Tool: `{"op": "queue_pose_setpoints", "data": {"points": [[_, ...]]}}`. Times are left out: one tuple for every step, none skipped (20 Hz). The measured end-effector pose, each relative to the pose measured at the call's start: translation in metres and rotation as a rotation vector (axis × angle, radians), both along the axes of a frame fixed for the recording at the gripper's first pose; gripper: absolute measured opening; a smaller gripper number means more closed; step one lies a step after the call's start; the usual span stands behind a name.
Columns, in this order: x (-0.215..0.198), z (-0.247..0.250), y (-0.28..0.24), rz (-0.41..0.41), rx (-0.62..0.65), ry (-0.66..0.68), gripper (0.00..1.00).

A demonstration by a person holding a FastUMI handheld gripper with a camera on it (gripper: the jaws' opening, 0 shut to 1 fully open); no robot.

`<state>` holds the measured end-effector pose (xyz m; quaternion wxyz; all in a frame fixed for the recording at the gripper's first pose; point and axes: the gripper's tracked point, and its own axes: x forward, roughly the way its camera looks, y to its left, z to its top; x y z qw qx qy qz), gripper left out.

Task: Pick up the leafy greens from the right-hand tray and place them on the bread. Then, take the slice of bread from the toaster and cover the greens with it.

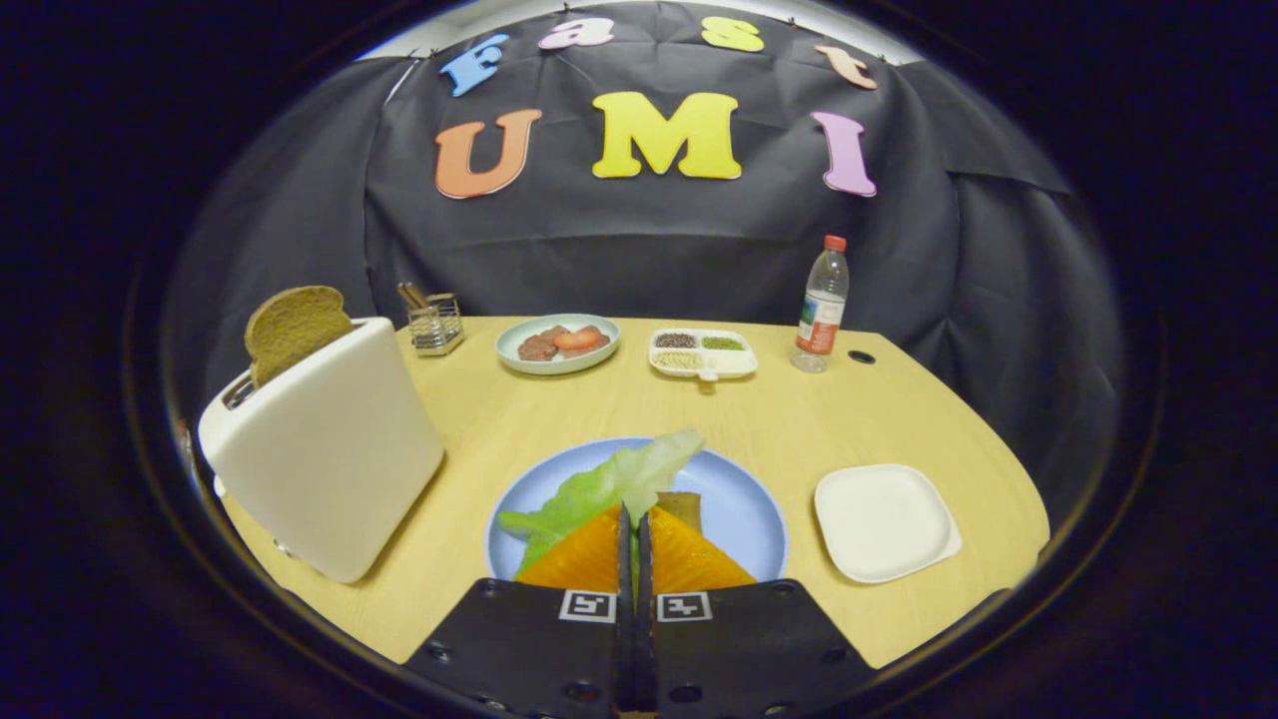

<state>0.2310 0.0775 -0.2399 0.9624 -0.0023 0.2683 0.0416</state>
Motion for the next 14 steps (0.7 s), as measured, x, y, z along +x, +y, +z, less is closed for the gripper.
{"op": "queue_pose_setpoints", "data": {"points": [[0.002,-0.005,0.000,0.006,0.003,0.007,0.00],[0.004,-0.008,0.000,0.014,0.005,0.018,0.00],[0.005,-0.012,-0.001,0.019,0.002,0.027,0.00],[0.005,-0.014,-0.003,0.022,-0.005,0.035,0.00],[0.005,-0.017,-0.004,0.026,-0.011,0.038,0.00],[0.005,-0.017,-0.006,0.025,-0.020,0.037,0.01],[0.004,-0.018,-0.010,0.019,-0.030,0.038,0.02],[0.003,-0.017,-0.013,0.011,-0.039,0.036,0.02],[0.000,-0.018,-0.016,-0.002,-0.045,0.045,0.11],[-0.001,-0.017,-0.016,-0.008,-0.044,0.051,0.14],[-0.002,-0.016,-0.018,-0.017,-0.044,0.051,0.16],[-0.003,-0.013,-0.021,-0.023,-0.047,0.044,0.18],[-0.007,-0.008,-0.023,-0.032,-0.056,0.028,0.26],[-0.010,-0.003,-0.025,-0.041,-0.066,0.015,0.35]]}}
